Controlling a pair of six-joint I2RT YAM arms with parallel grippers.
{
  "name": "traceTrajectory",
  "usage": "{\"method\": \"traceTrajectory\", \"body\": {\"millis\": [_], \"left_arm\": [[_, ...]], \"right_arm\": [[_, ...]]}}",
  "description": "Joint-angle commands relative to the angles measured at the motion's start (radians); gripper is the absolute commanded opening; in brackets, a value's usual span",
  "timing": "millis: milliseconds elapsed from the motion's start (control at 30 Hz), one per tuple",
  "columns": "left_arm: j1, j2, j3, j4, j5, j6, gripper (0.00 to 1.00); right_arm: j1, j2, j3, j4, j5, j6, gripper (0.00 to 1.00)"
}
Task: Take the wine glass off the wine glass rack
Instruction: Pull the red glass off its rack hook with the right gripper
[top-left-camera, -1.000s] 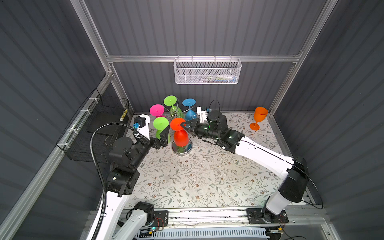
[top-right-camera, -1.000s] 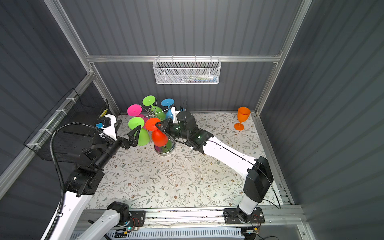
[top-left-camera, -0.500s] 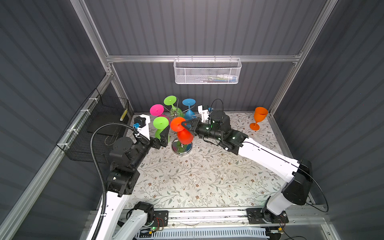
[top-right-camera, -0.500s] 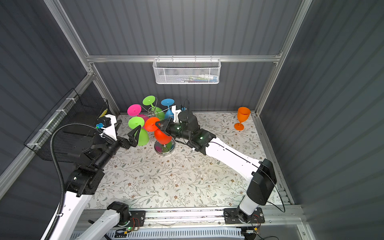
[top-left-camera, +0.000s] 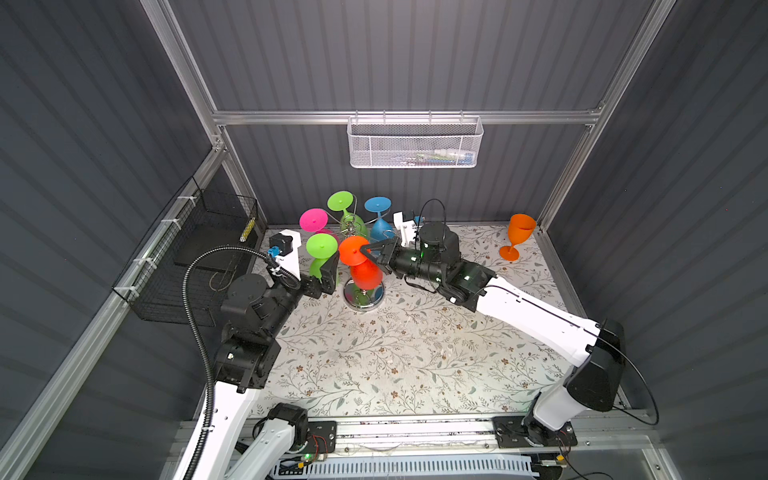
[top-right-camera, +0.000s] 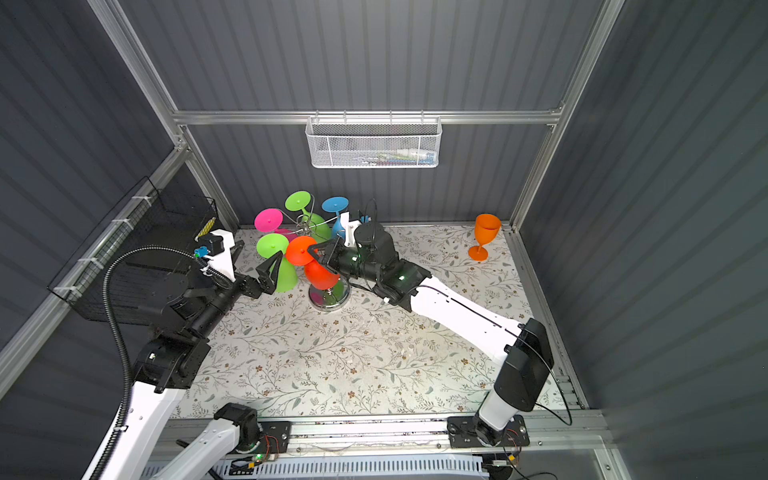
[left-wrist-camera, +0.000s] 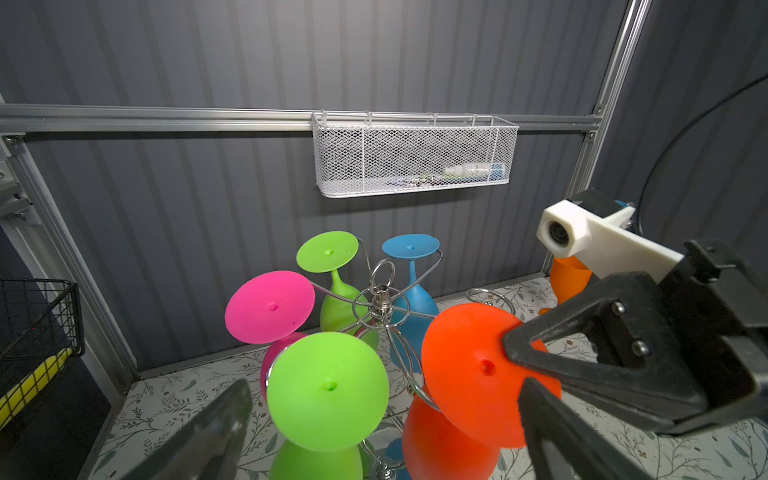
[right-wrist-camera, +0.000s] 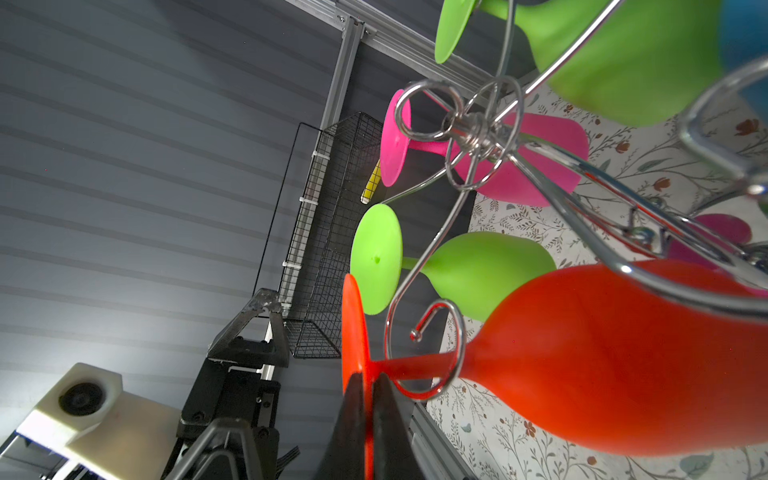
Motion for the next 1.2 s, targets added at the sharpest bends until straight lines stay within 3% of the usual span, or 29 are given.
{"method": "traceTrajectory", "body": {"millis": [0, 733, 1167], "left_arm": [[0.008, -0.019, -0.011, 0.025, -0.012, 0.018, 1.0], [0.008, -0.079, -0.047, 0.064, 0.012, 0.023, 1.0], [0.008, -0.094, -0.06, 0.077, 0.024, 0.024, 1.0]], "right_arm": [[0.011, -0.017, 0.024, 0.024, 0.011, -0.017, 0.05], [0.016, 0.108, 0.145, 0.033, -0.016, 0.013, 0.04], [-0.014, 0.106, 0.122, 0.091, 0.015, 0.065, 0.03]]}}
